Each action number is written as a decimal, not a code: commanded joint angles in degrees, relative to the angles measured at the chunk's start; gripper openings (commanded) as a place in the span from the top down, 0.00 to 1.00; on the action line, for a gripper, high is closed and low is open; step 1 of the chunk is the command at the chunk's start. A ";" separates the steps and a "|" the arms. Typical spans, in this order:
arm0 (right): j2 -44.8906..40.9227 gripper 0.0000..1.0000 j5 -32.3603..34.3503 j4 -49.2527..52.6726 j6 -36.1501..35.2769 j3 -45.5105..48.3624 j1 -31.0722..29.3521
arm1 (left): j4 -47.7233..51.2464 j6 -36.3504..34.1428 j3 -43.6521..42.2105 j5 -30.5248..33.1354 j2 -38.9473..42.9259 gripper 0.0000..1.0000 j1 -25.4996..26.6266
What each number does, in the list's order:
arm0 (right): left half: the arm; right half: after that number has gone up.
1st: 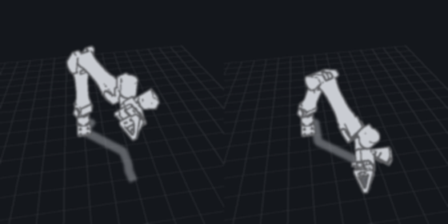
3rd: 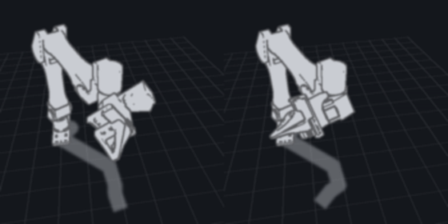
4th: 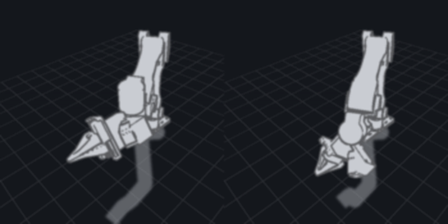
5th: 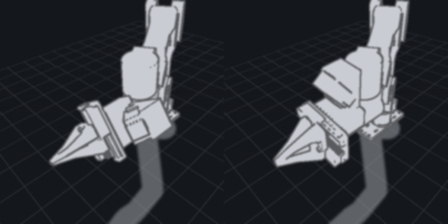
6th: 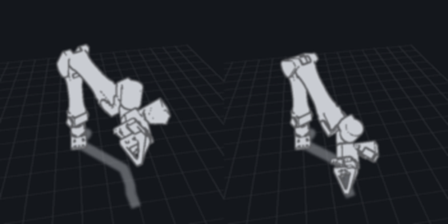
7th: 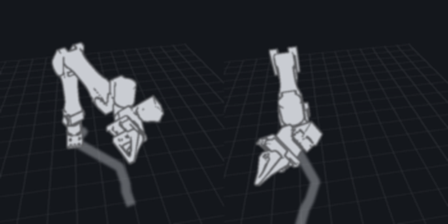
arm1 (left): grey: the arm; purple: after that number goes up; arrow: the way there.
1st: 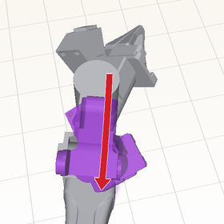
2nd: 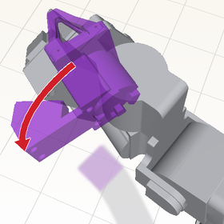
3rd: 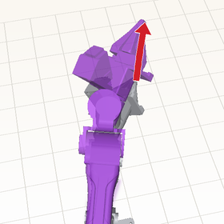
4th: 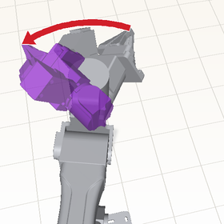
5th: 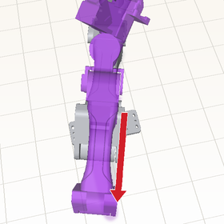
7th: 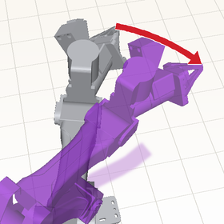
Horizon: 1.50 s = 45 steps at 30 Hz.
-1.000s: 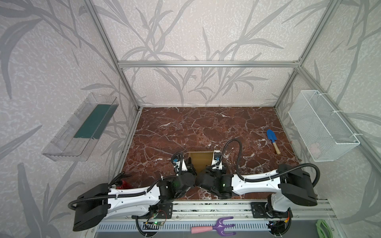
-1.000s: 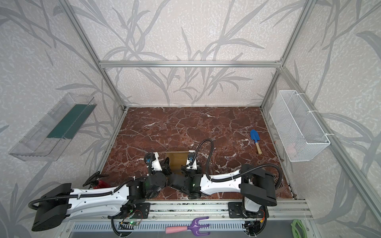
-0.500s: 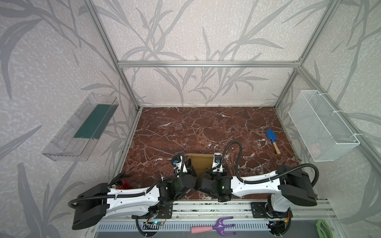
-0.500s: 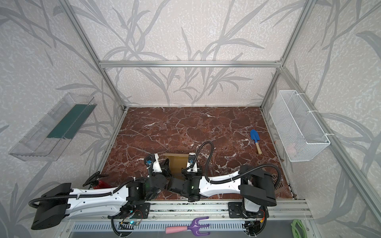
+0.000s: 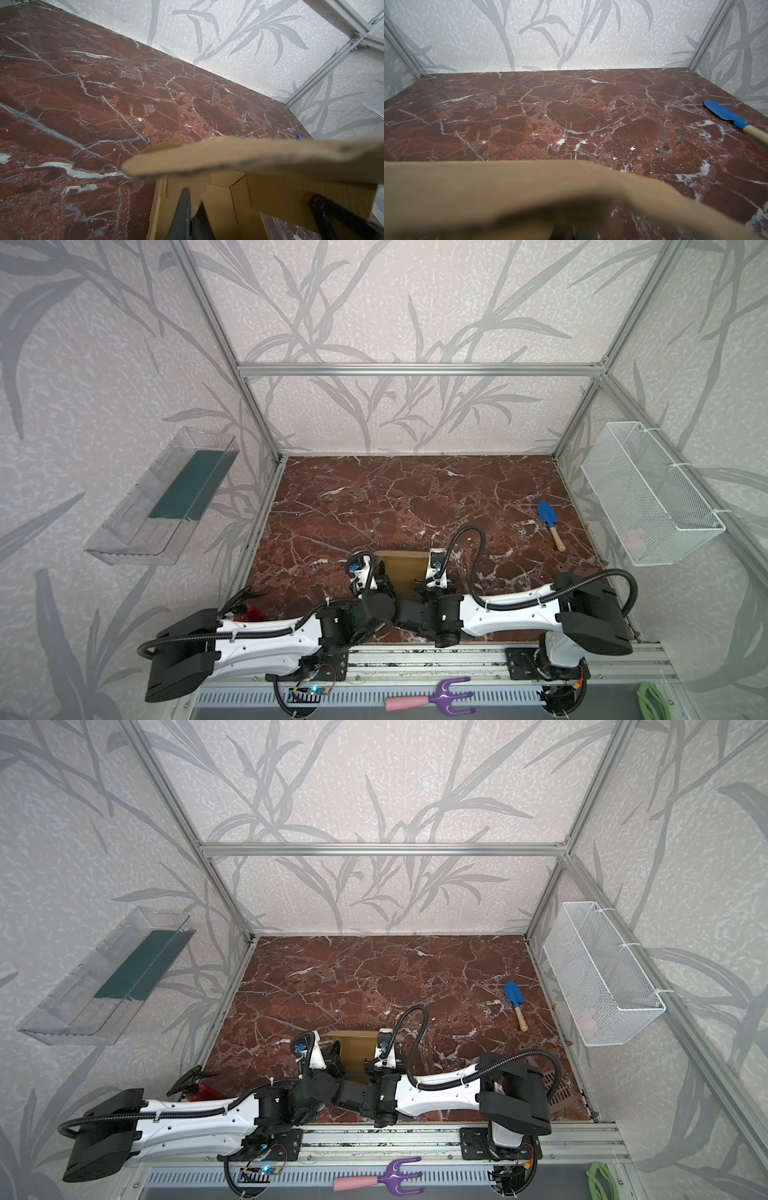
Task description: Fold the paper box
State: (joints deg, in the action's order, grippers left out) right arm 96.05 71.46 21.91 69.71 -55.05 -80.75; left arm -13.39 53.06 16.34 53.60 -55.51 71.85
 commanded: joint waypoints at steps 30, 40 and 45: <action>2.10 0.84 -3.78 16.73 11.83 -4.47 -4.84 | 4.75 2.51 -0.61 3.21 2.51 0.86 1.53; -4.35 0.76 -4.14 12.96 8.03 -1.91 -7.57 | 7.20 1.90 0.67 3.56 4.64 0.76 2.02; -6.85 0.75 -3.75 13.77 7.68 -1.48 -9.39 | 9.43 1.39 2.03 2.33 6.87 0.68 2.54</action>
State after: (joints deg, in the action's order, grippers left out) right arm 91.61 66.46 34.94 77.82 -57.28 -89.01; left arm -6.48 53.93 16.14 54.35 -50.06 73.95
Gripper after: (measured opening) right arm 0.250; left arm 0.313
